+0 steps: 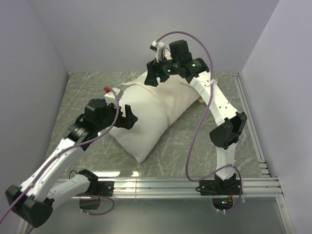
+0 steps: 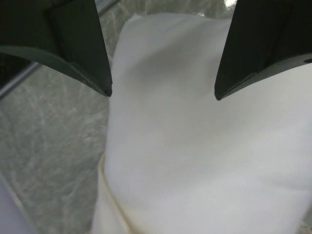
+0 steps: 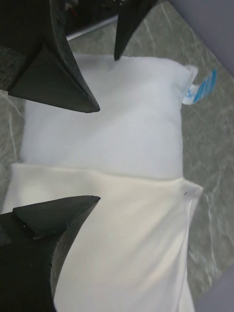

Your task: Put the pillow into the pillowcase

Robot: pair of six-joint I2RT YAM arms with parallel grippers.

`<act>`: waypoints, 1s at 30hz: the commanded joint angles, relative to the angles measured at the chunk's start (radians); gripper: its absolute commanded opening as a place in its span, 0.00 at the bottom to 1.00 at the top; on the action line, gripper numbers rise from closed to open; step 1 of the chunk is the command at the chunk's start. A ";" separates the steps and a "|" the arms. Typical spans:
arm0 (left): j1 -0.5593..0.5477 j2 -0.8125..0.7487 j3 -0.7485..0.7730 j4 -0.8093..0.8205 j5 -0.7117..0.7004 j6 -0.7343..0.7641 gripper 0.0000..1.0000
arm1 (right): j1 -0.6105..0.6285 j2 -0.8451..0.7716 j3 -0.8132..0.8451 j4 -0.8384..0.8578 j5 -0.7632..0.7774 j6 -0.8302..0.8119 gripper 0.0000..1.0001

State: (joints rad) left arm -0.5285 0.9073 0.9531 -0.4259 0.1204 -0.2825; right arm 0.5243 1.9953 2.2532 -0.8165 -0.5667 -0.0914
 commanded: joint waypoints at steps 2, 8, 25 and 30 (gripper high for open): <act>0.129 0.149 -0.132 0.064 0.064 -0.049 0.89 | -0.050 -0.128 0.037 0.014 0.151 -0.077 0.71; 0.229 0.337 -0.152 0.113 0.182 -0.038 0.77 | -0.006 -0.089 -0.018 -0.021 0.382 -0.155 0.55; 0.384 -0.022 -0.088 -0.030 0.352 -0.041 0.94 | 0.215 0.134 0.072 -0.038 0.639 -0.257 0.59; 0.450 -0.007 -0.079 -0.045 0.344 -0.034 0.94 | 0.259 0.171 0.051 -0.024 0.729 -0.303 0.57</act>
State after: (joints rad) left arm -0.1120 0.9012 0.8597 -0.4465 0.4706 -0.3363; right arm 0.7757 2.1635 2.2749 -0.8543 0.0650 -0.3511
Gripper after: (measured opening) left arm 0.936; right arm 0.574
